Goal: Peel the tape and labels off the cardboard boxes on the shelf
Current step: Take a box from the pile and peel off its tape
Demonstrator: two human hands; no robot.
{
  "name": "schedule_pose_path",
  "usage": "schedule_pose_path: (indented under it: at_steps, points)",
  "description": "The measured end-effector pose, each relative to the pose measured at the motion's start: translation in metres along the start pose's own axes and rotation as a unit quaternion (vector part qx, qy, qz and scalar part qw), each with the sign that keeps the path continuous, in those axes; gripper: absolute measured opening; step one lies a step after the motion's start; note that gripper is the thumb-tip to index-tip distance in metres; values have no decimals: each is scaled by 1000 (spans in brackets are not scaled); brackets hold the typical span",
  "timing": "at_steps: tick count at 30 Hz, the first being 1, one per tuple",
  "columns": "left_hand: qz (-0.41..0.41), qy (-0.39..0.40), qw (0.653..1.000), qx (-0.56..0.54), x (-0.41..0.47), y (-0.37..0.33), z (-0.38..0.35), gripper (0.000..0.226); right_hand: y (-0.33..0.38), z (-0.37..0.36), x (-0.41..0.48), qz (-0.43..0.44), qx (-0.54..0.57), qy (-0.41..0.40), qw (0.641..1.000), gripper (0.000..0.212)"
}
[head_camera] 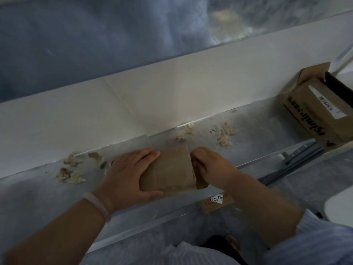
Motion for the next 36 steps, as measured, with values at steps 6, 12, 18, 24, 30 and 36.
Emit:
schedule_pose_path:
  at_steps: [6, 12, 18, 24, 30, 36]
  points:
    - [-1, 11, 1000, 3, -2, 0, -3, 102, -3, 3, 2, 0, 15, 79, 997, 14]
    - [2, 23, 1000, -1, 1, 3, -6, 104, -25, 13, -10, -115, 135, -13, 984, 21]
    - [5, 23, 1000, -3, 1, 3, -6, 104, -21, 0, -22, -141, 93, -77, 983, 19]
    - [1, 11, 1000, 1, 1, 0, -2, 103, -9, -9, -10, -26, 29, -31, 999, 14]
    - [1, 18, 1000, -5, 1, 0, -2, 102, -12, -7, -4, 3, 44, 49, 998, 6]
    - [4, 10, 1000, -1, 3, 2, -2, 102, -22, -6, -8, -58, 93, 80, 991, 14]
Point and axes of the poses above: each hand's wrist, its own x-axis towards the middle knuckle, its own z-axis out of the back of the hand, y = z × x, the point moved 10 cm from there along x, towards the middle knuckle, and after that the axes turned 9 degrees about z, right-handed, at the moved point
